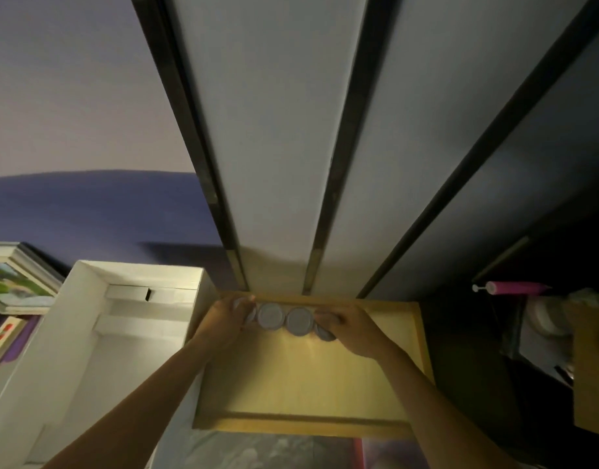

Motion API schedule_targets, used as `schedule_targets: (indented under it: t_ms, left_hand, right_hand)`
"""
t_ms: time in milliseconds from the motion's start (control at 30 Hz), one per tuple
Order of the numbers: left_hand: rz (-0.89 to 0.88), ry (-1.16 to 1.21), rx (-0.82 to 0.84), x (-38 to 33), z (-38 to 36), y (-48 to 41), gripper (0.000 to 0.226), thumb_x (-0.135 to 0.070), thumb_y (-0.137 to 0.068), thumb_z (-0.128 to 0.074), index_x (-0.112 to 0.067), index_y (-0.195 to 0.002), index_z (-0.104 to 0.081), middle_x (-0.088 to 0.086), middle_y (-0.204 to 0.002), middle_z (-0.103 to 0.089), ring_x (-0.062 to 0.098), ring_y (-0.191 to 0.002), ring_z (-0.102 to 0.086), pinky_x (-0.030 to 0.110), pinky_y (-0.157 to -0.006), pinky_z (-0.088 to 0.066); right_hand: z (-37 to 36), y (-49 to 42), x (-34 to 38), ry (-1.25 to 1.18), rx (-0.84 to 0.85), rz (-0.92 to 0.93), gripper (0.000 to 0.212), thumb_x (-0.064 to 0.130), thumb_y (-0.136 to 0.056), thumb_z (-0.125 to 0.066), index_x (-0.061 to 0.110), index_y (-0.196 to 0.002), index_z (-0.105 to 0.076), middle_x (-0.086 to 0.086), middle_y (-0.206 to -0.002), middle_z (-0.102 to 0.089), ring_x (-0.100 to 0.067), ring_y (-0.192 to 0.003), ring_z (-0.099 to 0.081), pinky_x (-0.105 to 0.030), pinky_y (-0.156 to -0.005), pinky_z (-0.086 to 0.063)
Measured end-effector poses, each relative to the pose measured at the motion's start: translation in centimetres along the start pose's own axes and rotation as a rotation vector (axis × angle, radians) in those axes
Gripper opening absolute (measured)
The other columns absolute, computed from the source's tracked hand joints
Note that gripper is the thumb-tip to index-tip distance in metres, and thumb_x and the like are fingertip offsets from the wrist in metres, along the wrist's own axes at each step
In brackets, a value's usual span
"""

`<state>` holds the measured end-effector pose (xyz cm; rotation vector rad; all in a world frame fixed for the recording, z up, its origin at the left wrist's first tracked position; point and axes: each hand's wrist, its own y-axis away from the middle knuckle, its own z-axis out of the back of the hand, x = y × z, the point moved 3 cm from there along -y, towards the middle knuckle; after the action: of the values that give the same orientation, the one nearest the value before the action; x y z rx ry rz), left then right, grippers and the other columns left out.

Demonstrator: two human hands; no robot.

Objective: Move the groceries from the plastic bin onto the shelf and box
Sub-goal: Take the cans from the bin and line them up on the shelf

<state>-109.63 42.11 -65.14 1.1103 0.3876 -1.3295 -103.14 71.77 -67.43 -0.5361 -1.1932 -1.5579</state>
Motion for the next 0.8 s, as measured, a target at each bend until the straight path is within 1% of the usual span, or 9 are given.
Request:
schedule_targets:
  t_ms: [67, 133, 233, 300, 400, 533, 633, 700, 800]
  left_hand:
    - [0.003, -0.023, -0.016, 0.1, -0.2, -0.5, 0.025, -0.031, -0.107, -0.051, -0.025, -0.089, -0.067, 0.0, -0.086, -0.072, 0.023, -0.083, -0.068, 0.038, -0.08, -0.053]
    - [0.022, -0.033, -0.032, 0.4, -0.5, -0.9, 0.023, -0.026, -0.109, -0.049, -0.029, -0.094, -0.066, 0.0, -0.093, -0.072, 0.024, -0.089, -0.069, 0.04, -0.083, -0.057]
    - [0.033, -0.02, -0.066, 0.4, -0.7, -1.2, 0.021, -0.022, -0.108, -0.049, -0.027, -0.098, -0.067, 0.002, -0.096, -0.071, 0.024, -0.092, -0.069, 0.039, -0.082, -0.058]
    - [0.058, 0.022, -0.098, 0.3, -0.8, -1.6, 0.017, -0.026, -0.107, -0.051, -0.023, -0.103, -0.068, 0.004, -0.097, -0.071, 0.025, -0.091, -0.068, 0.044, -0.085, -0.059]
    - [0.092, 0.049, -0.15, 0.0, -0.9, -1.8, 0.015, -0.029, -0.107, -0.053, -0.021, -0.109, -0.066, 0.005, -0.097, -0.07, 0.027, -0.092, -0.068, 0.049, -0.088, -0.059]
    - [0.08, -0.033, -0.165, -0.3, -1.1, -1.6, 0.025, -0.029, -0.109, -0.049, -0.011, -0.115, -0.065, 0.012, -0.105, -0.07, 0.035, -0.101, -0.068, 0.052, -0.094, -0.056]
    - [-0.009, -0.133, -0.183, -1.6, -0.7, -0.9, 0.025, -0.033, -0.11, -0.047, -0.015, -0.122, -0.06, 0.005, -0.107, -0.068, 0.029, -0.098, -0.068, 0.048, -0.09, -0.059]
    - [-0.108, -0.228, -0.164, -3.4, 0.2, 0.0, 0.032, -0.042, -0.108, -0.045, -0.019, -0.129, -0.055, -0.003, -0.119, -0.06, 0.022, -0.102, -0.064, 0.045, -0.092, -0.058]
    - [-0.289, -0.364, -0.106, -7.5, 2.9, 1.8, 0.044, -0.055, -0.104, -0.038, -0.027, -0.136, -0.052, -0.001, -0.139, -0.054, 0.026, -0.126, -0.058, 0.049, -0.103, -0.053]
  right_hand:
    - [-0.4, 0.4, 0.7, 0.009, -0.044, -0.001, 0.036, 0.043, -0.101, -0.068, 0.027, -0.069, -0.065, 0.01, -0.065, -0.052, -0.011, -0.063, -0.05, -0.036, -0.063, -0.039]
    - [-0.4, 0.7, 1.1, 0.024, -0.084, -0.005, 0.019, 0.031, -0.103, -0.069, 0.029, -0.088, -0.08, 0.017, -0.078, -0.073, -0.002, -0.073, -0.067, -0.03, -0.066, -0.053]
    - [-0.1, 0.5, 1.7, 0.08, -0.124, 0.037, 0.03, 0.017, -0.104, -0.07, 0.039, -0.083, -0.073, 0.032, -0.074, -0.07, 0.007, -0.074, -0.067, -0.012, -0.064, -0.048]
    - [0.0, 0.0, 1.9, 0.098, -0.149, 0.066, 0.027, 0.018, -0.103, -0.07, 0.038, -0.085, -0.073, 0.029, -0.074, -0.069, 0.005, -0.073, -0.066, -0.011, -0.064, -0.046]
    - [0.0, -1.1, 1.9, 0.102, -0.17, 0.098, 0.012, 0.025, -0.103, -0.069, 0.026, -0.097, -0.08, 0.017, -0.086, -0.074, -0.001, -0.08, -0.068, -0.016, -0.068, -0.049]
    - [-0.2, -1.3, 3.4, 0.124, -0.18, 0.101, 0.039, 0.049, -0.097, -0.06, 0.016, -0.106, -0.079, 0.0, -0.096, -0.076, -0.013, -0.089, -0.071, -0.028, -0.073, -0.055]
    - [0.1, -0.4, 4.4, 0.191, -0.186, 0.043, 0.043, 0.043, -0.105, -0.061, 0.01, -0.132, -0.071, -0.009, -0.121, -0.075, -0.025, -0.11, -0.071, -0.03, -0.085, -0.055]
    - [0.8, 0.8, 5.6, 0.267, -0.218, 0.003, 0.056, 0.048, -0.107, -0.06, 0.01, -0.149, -0.059, -0.01, -0.144, -0.066, -0.029, -0.131, -0.063, -0.031, -0.097, -0.049]
    - [3.1, 3.5, 9.2, 0.35, -0.248, -0.001, 0.074, 0.064, -0.103, -0.056, 0.019, -0.161, -0.045, -0.004, -0.165, -0.047, -0.027, -0.151, -0.045, -0.042, -0.116, -0.043]
